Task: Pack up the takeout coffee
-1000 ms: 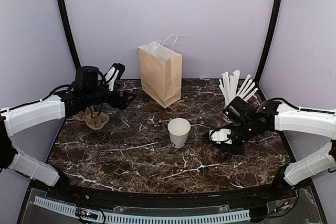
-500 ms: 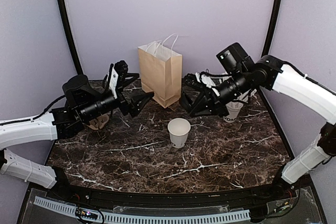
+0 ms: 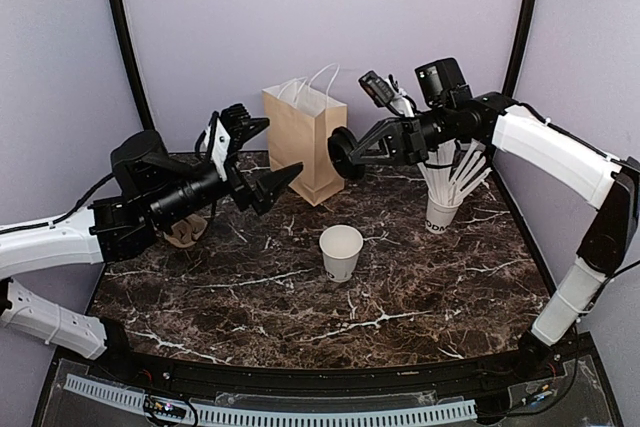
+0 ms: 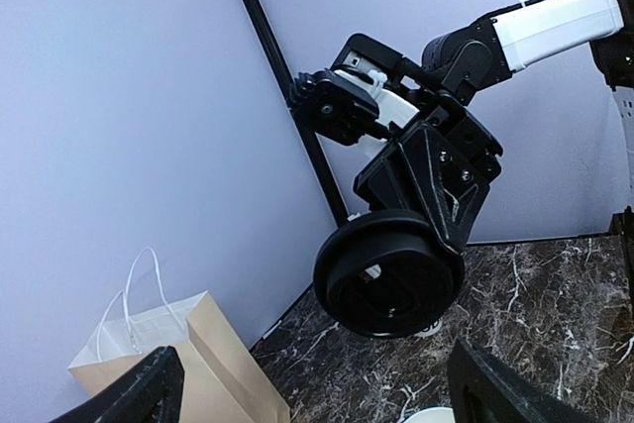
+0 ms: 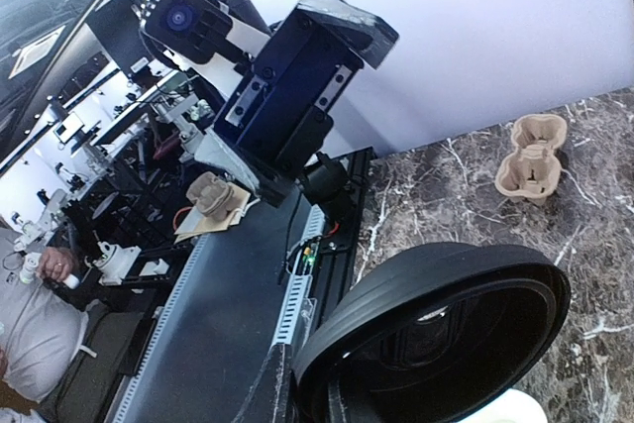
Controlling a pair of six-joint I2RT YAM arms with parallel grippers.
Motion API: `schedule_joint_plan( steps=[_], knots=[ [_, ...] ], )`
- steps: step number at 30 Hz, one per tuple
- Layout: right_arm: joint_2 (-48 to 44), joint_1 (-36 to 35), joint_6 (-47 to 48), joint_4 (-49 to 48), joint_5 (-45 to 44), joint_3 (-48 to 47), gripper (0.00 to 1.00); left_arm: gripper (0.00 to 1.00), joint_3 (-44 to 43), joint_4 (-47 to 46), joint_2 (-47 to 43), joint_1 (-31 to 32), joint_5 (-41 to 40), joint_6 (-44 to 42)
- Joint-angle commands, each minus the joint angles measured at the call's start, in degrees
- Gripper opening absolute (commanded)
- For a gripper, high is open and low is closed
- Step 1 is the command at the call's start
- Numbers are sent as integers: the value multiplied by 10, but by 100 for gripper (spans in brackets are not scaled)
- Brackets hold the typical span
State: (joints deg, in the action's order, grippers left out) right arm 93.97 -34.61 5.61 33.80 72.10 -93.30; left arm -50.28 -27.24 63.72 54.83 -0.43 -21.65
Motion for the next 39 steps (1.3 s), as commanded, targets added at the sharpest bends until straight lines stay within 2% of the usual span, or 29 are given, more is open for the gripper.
schedule_joint_plan(
  steps=[1, 6, 14, 17, 23, 31, 39],
  knots=[
    [-5, -4, -79, -80, 73, 1, 11, 97, -35, 16, 36, 6, 29, -3],
    [-11, -4, -102, -99, 83, 10, 11, 97, -77, 39, 67, 5, 63, 6],
    [-10, -4, -114, -111, 102, 5, 12, 99, -99, 22, 95, 6, 76, 17],
    [-4, -3, -120, -111, 105, -4, 12, 99, -106, 11, 105, 10, 65, 13],
    [6, -4, -138, -124, 110, -10, 12, 89, -121, 12, 116, 26, 48, -19],
    [9, -3, -148, -135, 107, -11, 12, 89, -159, 56, 152, 55, 36, -73],
    [5, -4, -153, -137, 109, -14, 13, 90, -171, 53, 161, 56, -8, -93]
  ],
)
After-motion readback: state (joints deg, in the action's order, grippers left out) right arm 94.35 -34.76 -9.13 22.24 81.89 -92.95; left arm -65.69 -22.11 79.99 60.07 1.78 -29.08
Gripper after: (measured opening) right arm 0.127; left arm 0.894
